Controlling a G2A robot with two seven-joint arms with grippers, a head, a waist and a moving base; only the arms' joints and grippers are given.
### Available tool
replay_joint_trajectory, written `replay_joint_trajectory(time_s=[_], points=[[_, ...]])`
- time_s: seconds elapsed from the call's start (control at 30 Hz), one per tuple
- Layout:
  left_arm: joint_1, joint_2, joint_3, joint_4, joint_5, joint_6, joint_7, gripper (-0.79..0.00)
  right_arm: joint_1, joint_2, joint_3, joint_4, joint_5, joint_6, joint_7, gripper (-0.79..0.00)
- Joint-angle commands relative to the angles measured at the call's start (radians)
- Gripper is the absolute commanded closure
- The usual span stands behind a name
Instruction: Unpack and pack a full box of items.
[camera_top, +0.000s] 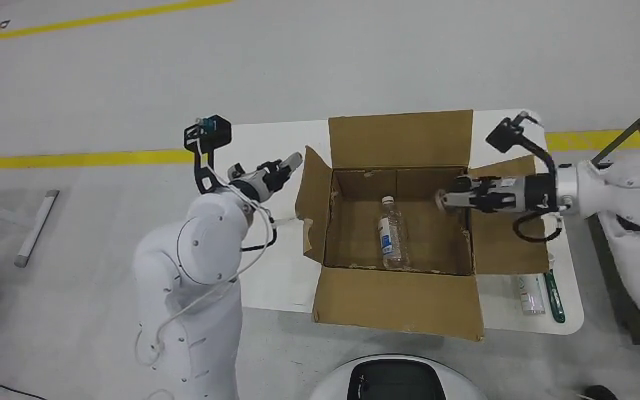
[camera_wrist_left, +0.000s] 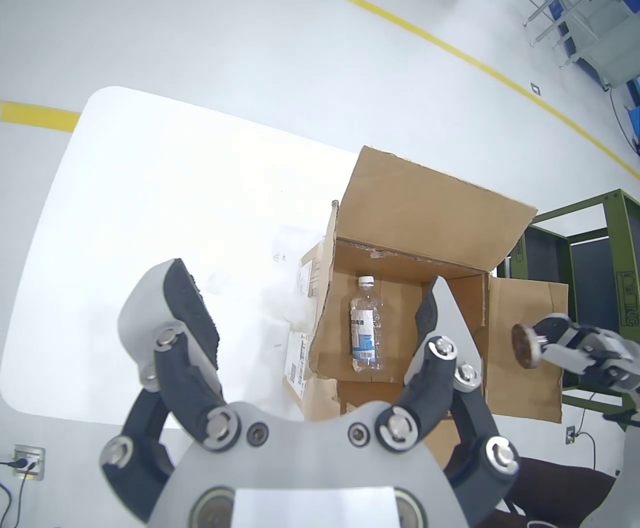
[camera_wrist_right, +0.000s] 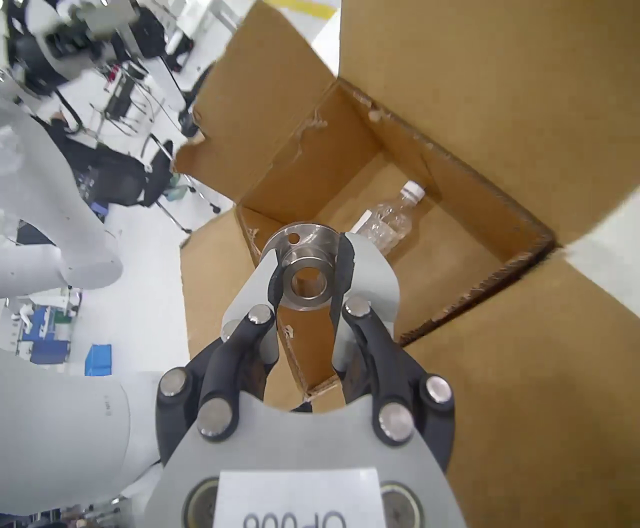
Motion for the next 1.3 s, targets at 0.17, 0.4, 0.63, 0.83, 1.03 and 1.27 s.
replay_joint_trajectory(time_s=[0.17, 0.4, 0.63, 0.83, 1.03, 1.27], points=[[0.008, 0.002, -0.005, -0.004, 0.002, 0.005, 0.002, -0.785, 0.075, -0.020, -0.262, 0.075, -0.331, 0.030, -0.073, 0.000], [0.008, 0.002, -0.005, -0.004, 0.002, 0.005, 0.002, -0.785, 0.153, -0.049, -0.429, 0.175, -0.473, 0.062, -0.124, 0.000], [0.008, 0.002, -0.005, -0.004, 0.002, 0.005, 0.002, -0.785, 0.217, -0.082, -0.554, 0.266, -0.517, 0.058, -0.144, 0.000], [0.008, 0.002, -0.005, -0.004, 0.002, 0.005, 0.002, -0.785, 0.268, -0.111, -0.640, 0.327, -0.541, 0.059, -0.157, 0.000], [0.008, 0.002, -0.005, -0.004, 0.002, 0.005, 0.002, -0.785, 0.294, -0.130, -0.667, 0.356, -0.514, 0.068, -0.189, 0.000], [0.008, 0.002, -0.005, -0.004, 0.002, 0.005, 0.002, -0.785, 0.314, -0.151, -0.703, 0.389, -0.505, 0.071, -0.217, 0.000]])
